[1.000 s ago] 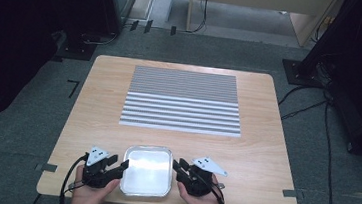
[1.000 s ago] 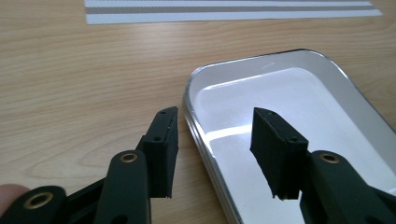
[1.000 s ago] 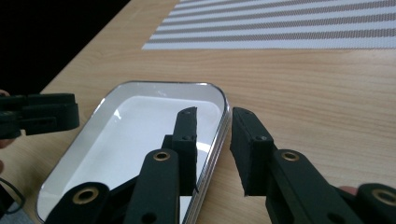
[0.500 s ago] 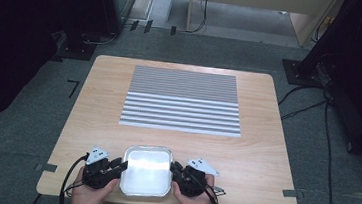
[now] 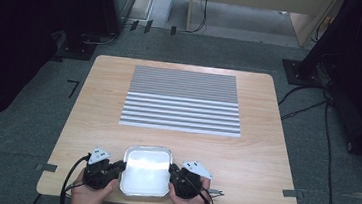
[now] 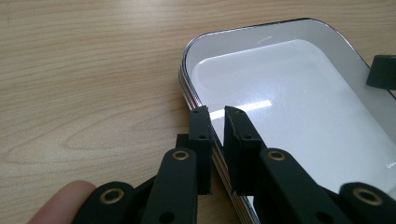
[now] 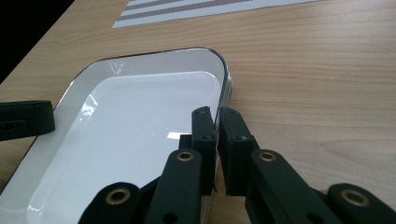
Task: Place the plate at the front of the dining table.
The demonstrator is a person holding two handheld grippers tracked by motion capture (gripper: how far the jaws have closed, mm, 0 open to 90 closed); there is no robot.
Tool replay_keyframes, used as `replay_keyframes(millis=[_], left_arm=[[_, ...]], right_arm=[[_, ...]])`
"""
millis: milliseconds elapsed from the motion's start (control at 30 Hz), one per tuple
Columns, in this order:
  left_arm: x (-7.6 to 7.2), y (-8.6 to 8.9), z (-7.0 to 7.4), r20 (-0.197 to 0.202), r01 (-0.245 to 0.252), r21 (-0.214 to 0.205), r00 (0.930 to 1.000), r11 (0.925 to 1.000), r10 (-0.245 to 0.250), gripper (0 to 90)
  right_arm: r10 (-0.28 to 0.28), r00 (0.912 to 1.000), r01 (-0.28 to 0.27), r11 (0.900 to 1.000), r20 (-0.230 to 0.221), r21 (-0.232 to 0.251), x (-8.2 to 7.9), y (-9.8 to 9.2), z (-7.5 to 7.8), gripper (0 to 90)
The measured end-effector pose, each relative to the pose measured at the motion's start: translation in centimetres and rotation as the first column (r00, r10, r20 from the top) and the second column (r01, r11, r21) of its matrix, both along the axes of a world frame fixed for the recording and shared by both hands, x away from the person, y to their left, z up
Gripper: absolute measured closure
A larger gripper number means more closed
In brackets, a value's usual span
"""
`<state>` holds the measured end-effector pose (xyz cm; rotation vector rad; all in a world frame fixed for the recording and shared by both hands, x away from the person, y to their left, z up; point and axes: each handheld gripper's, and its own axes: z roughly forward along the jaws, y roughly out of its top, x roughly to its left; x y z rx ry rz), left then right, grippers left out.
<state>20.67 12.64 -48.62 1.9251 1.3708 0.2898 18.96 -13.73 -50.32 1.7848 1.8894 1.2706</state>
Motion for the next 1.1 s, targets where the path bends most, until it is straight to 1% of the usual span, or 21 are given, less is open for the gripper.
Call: replay_keyframes(millis=[67, 233, 300, 433, 533, 700, 1000, 1100], left_arm=[[0.02, -0.08, -0.05, 0.004, -0.007, 0.002, 1.0000, 1.0000, 0.007, 82.2], [0.06, -0.12, -0.23, 0.013, -0.013, -0.004, 0.9998, 0.9999, 0.013, 82.1], [0.07, -0.17, -0.26, 0.016, -0.015, -0.003, 0.9998, 0.9999, 0.015, 82.3], [0.13, -0.15, -0.32, 0.019, -0.015, -0.008, 0.9997, 0.9999, 0.016, 82.8], [0.17, -0.01, -0.31, 0.018, -0.015, -0.020, 0.9997, 0.9997, 0.015, 83.1], [0.13, -0.03, -0.25, 0.024, -0.015, -0.018, 0.9996, 0.9997, 0.015, 83.9], [0.01, -0.18, -0.21, 0.035, -0.020, -0.008, 0.9992, 0.9998, 0.020, 84.4], [-0.01, -0.21, -0.21, 0.037, -0.022, -0.008, 0.9991, 0.9997, 0.022, 84.5]], right_arm=[[-0.009, 0.9999, 0.009, 0.9999, 0.007, -0.007, -0.10, 0.14, -0.02, 86.9], [-0.022, 0.9998, 0.022, 0.9998, -0.003, 0.002, -0.30, 0.15, 0.08, 87.7], [-0.028, 0.9996, 0.028, 0.9996, 0.001, -0.009, -0.49, 0.27, 0.16, 87.9], [-0.034, 0.9994, 0.034, 0.9993, 0.003, -0.017, -0.74, 0.39, 0.19, 87.9], [-0.034, 0.9994, 0.034, 0.9994, -0.001, -0.010, -0.72, 0.33, 0.20, 87.9], [-0.045, 0.9989, 0.045, 0.9989, -0.011, 0.014, -0.67, 0.21, 0.23, 88.6], [-0.043, 0.9991, 0.043, 0.9990, -0.002, -0.006, -0.74, 0.38, 0.25, 88.7], [-0.042, 0.9991, 0.042, 0.9991, -0.002, 0.010, -0.73, 0.23, 0.20, 89.2]])
